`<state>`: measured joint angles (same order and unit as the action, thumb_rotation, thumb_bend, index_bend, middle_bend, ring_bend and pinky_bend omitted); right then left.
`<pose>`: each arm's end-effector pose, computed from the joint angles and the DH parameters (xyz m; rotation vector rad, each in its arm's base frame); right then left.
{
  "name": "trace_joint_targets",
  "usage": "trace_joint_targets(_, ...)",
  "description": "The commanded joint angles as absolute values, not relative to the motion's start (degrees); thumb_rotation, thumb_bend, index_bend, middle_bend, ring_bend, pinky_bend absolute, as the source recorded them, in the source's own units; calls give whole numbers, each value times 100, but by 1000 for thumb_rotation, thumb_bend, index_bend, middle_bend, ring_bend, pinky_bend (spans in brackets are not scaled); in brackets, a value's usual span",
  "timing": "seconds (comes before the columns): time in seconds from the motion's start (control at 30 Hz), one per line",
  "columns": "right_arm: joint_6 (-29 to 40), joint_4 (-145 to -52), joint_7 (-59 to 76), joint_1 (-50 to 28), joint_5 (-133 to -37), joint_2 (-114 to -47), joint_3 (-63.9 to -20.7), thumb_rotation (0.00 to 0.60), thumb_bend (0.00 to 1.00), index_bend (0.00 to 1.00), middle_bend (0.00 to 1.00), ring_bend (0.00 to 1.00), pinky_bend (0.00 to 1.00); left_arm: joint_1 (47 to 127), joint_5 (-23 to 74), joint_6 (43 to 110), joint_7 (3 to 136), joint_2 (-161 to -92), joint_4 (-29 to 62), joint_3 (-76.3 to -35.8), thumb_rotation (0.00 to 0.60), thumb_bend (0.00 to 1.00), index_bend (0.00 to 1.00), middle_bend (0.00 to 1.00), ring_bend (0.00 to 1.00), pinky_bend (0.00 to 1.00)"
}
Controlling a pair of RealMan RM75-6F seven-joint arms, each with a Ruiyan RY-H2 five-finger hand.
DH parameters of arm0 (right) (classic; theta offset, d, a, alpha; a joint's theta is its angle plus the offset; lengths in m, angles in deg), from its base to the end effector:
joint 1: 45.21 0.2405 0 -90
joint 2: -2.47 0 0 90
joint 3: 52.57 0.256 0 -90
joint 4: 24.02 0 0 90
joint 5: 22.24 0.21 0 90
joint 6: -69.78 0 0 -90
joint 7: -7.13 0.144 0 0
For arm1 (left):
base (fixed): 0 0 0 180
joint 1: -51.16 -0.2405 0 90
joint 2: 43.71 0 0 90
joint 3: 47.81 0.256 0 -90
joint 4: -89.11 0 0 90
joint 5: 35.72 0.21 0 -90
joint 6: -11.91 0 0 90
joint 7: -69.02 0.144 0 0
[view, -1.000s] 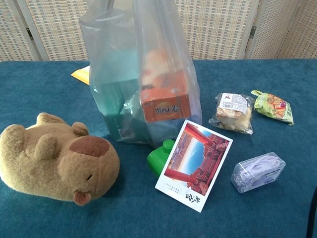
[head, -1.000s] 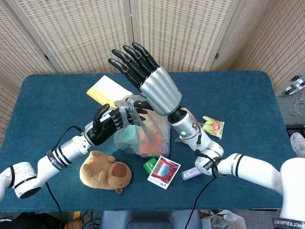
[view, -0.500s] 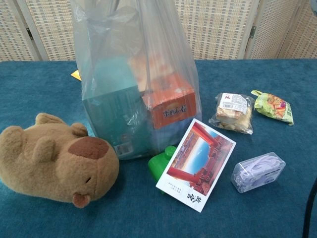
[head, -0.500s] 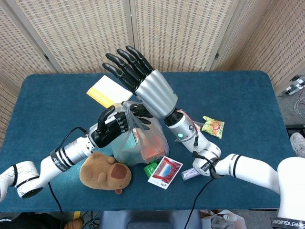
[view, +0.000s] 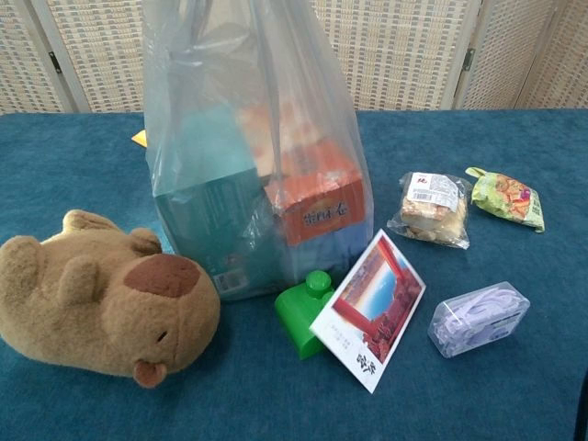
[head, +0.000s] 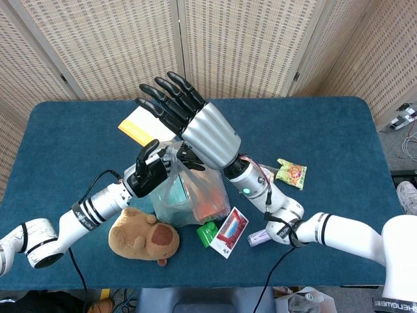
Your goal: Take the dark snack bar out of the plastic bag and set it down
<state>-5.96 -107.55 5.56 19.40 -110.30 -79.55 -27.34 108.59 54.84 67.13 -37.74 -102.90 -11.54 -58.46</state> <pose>0.0757 -0.3767 0.1214 1.6856 -0.1844 1.9407 -0.0220 0.3488 0.1200 1.0985 2.0497 1.4064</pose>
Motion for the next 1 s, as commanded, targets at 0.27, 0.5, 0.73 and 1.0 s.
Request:
trace_joint_targets(0.27, -513, -11127, 138, 1854, -11018, -7757, -2772, 600, 0, 0, 37, 0, 43, 10824, 5182, 6604, -3477, -10303, -1231, -5987, 17, 222, 113, 180, 185, 139)
trace_joint_targets(0.5, -384, -11693, -488, 1631, -10960, -7355, -2875, 600, 0, 0, 34, 0, 36, 10738, 4891, 6547, -3200, -10322, -1325, -6130, 16, 221, 105, 180, 185, 139)
trace_joint_targets(0.73, -279, -12214, -968, 1423, -10973, -7007, -3003, 600, 0, 0, 25, 0, 31, 10677, 4744, 6461, -3054, -10336, -1454, -6262, 21, 221, 89, 184, 186, 139)
trace_joint_targets(1.0, -326, -12563, -1172, 1148, -11098, -6698, -3136, 600, 0, 0, 24, 0, 30, 10581, 4694, 6403, -3064, -10314, -1533, -6393, 44, 221, 90, 248, 259, 172)
